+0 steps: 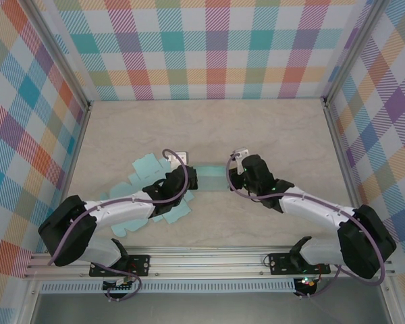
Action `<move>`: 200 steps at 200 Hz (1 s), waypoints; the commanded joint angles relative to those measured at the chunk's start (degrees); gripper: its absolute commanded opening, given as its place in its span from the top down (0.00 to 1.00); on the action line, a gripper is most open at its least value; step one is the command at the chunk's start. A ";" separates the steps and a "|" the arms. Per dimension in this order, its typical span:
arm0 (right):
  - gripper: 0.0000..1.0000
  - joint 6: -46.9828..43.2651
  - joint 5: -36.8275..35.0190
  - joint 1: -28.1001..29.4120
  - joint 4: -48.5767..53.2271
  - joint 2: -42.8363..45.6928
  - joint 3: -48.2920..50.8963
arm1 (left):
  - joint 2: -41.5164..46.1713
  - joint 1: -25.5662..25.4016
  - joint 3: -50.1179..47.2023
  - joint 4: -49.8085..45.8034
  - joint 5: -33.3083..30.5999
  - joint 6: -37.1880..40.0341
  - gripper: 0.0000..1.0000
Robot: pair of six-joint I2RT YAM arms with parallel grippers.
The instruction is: Fold the paper box
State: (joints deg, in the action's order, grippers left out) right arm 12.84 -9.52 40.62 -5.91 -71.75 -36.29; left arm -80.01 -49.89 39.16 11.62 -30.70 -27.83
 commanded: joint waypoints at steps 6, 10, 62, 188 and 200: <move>1.00 -0.06 4.00 2.51 -4.90 -0.02 4.56 | -2.17 -3.11 -2.24 4.79 5.04 1.29 1.00; 1.00 -0.24 3.63 2.66 -5.74 0.05 4.99 | -2.56 -3.24 -2.24 5.44 4.77 1.42 1.00; 1.00 -6.14 -2.97 2.97 -22.74 -1.42 10.63 | -7.01 -4.08 -1.31 15.15 3.06 6.59 1.00; 1.00 -9.70 -5.71 2.97 -42.85 -11.40 15.71 | -11.06 -4.08 -6.39 26.41 1.34 10.90 0.95; 1.00 -9.34 -5.34 2.97 -43.04 -12.38 15.73 | -11.00 -4.08 -6.72 25.77 2.54 10.09 0.88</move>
State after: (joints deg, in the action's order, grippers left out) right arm 2.48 -21.82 41.74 -47.29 -81.21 -21.82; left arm -89.65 -51.48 34.28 37.34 -36.64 -15.77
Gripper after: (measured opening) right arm 0.062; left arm 0.072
